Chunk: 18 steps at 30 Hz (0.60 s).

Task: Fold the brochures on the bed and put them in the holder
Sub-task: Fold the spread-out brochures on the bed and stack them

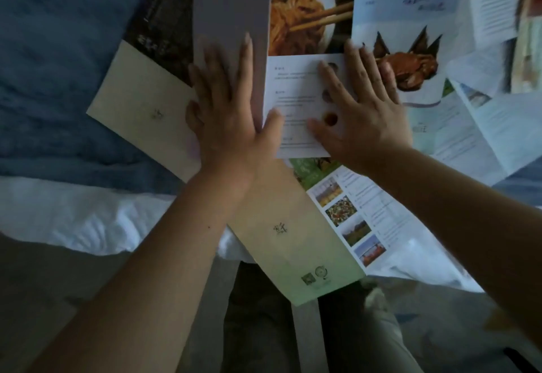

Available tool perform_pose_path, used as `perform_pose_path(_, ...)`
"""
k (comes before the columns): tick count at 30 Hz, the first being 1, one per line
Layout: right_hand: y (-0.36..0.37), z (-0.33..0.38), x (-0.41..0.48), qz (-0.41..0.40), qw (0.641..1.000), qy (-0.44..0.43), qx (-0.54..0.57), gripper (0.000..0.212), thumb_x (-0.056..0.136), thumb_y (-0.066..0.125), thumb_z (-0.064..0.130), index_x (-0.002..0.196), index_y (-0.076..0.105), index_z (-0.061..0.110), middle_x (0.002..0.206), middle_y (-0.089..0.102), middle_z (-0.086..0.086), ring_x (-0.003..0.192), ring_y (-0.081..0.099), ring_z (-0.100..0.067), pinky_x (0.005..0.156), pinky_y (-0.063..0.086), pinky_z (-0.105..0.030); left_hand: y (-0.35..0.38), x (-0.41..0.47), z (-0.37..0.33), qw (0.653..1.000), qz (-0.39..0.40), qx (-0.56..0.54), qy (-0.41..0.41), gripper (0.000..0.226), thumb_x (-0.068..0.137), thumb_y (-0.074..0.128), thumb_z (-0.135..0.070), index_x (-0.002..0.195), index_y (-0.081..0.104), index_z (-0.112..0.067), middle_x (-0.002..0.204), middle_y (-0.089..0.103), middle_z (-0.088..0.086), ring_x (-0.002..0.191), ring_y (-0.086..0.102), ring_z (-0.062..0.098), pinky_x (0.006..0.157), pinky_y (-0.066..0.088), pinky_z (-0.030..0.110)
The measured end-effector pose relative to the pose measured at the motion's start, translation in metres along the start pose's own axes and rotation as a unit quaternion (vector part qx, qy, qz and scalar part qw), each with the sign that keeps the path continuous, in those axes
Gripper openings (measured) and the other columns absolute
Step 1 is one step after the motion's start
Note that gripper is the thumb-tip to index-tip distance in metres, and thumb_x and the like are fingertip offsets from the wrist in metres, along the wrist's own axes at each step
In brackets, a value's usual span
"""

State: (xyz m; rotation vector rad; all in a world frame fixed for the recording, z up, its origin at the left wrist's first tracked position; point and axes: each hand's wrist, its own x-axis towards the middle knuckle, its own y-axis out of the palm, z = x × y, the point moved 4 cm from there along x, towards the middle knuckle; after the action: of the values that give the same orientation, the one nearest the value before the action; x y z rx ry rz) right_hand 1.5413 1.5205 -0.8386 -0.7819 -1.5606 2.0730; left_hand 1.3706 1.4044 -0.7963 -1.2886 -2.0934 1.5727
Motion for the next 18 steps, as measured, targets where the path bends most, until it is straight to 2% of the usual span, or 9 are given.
perform_pose_path(3,-0.005,-0.020,-0.022,0.016,0.999,0.026,-0.045,0.089,0.094,0.029,0.081,0.165,0.007,0.031,0.172,-0.001,-0.014,0.159,-0.001,-0.033,0.127,0.004,-0.056,0.016,-0.001,-0.020,0.999,0.019,0.027,-0.027,0.091,0.085,0.044,-0.038,0.163,-0.003,-0.040,0.172,-0.005,0.012,0.156,-0.002,0.043,0.119,0.011,0.067)
perform_pose_path(7,-0.007,-0.055,-0.046,0.020,0.998,0.045,-0.051,0.090,0.096,0.025,0.080,0.165,0.001,0.029,0.172,-0.005,-0.016,0.159,-0.005,-0.034,0.127,0.004,-0.056,0.029,0.000,-0.043,0.999,0.008,0.042,-0.032,0.090,0.082,0.038,-0.040,0.163,-0.002,-0.040,0.173,-0.004,0.011,0.156,0.000,0.044,0.119,0.009,0.069)
perform_pose_path(11,-0.006,-0.079,-0.058,-0.006,0.998,0.053,-0.035,0.084,0.100,0.027,0.073,0.166,0.003,0.026,0.170,-0.005,-0.024,0.158,-0.005,-0.039,0.128,0.003,-0.053,0.046,0.000,-0.068,0.999,0.008,0.047,-0.015,0.088,0.083,0.036,-0.042,0.163,-0.002,-0.039,0.172,-0.006,0.012,0.155,-0.005,0.047,0.120,0.004,0.070)
perform_pose_path(15,-0.006,-0.090,-0.058,-0.038,0.997,0.060,0.021,0.067,0.108,0.027,0.050,0.166,0.008,0.020,0.172,0.002,-0.014,0.159,-0.002,-0.030,0.128,-0.004,-0.046,0.064,-0.002,-0.097,0.998,-0.004,0.064,-0.007,0.088,0.085,0.040,-0.043,0.164,0.002,-0.037,0.172,-0.007,0.015,0.155,-0.006,0.049,0.119,0.006,0.072)
perform_pose_path(18,-0.007,-0.098,-0.060,-0.036,0.998,0.058,-0.003,0.068,0.107,0.027,0.053,0.166,0.007,0.025,0.173,0.001,-0.008,0.159,-0.003,-0.028,0.127,-0.007,-0.051,0.079,-0.009,-0.113,0.995,-0.001,0.104,-0.003,0.088,0.086,0.042,-0.047,0.164,0.001,-0.038,0.171,-0.009,0.016,0.155,-0.008,0.049,0.119,0.005,0.073)
